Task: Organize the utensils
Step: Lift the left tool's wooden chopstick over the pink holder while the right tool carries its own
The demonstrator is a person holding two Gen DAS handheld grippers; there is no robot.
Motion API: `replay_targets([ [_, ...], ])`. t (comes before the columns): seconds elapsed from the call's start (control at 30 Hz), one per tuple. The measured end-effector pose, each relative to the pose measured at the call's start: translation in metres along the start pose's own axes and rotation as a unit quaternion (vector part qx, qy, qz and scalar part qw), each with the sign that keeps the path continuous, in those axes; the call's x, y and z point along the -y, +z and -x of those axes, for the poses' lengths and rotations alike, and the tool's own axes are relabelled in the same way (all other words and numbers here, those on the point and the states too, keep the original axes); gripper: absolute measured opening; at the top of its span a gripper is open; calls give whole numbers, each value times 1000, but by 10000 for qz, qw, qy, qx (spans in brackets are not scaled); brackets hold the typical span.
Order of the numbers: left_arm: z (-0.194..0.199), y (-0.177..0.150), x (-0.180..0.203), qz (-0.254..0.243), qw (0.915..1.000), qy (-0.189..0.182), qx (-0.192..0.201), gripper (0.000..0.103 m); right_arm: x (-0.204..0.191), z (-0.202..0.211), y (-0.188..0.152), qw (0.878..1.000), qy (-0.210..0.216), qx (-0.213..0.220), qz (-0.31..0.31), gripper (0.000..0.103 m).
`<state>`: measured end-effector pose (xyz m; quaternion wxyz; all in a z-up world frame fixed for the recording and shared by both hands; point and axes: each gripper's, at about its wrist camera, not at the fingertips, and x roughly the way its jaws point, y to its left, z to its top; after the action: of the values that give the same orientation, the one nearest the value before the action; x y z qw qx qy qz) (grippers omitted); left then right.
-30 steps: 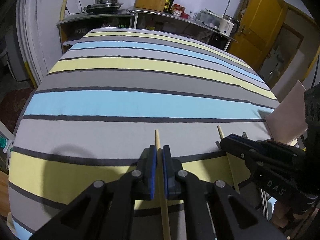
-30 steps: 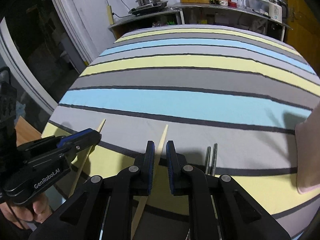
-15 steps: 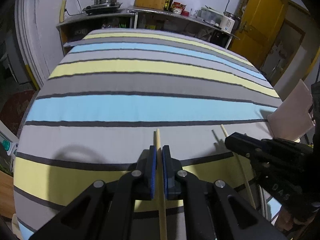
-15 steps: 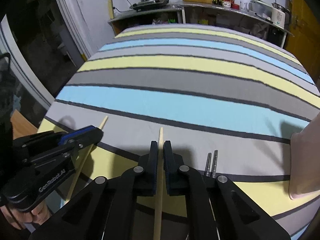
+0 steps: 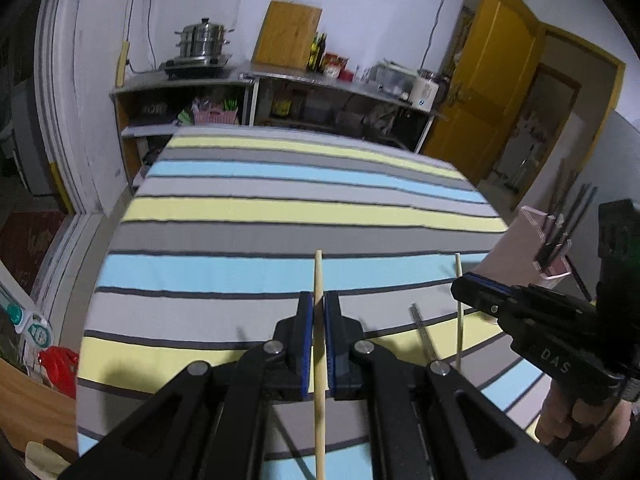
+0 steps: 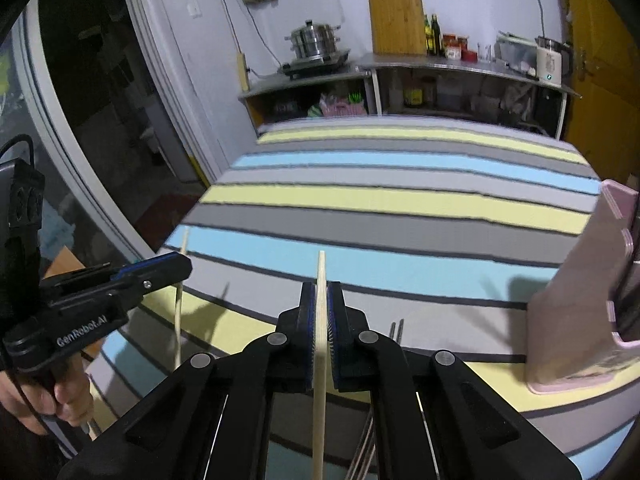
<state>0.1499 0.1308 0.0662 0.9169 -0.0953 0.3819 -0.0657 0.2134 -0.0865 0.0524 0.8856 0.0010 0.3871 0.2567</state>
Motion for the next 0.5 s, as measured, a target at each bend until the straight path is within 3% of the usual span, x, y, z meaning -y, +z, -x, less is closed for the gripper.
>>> replay_targets([
  [0.5,49,16,44,-310,9983,-336,372,6,7,75,3,9971,38,750,-93,6],
])
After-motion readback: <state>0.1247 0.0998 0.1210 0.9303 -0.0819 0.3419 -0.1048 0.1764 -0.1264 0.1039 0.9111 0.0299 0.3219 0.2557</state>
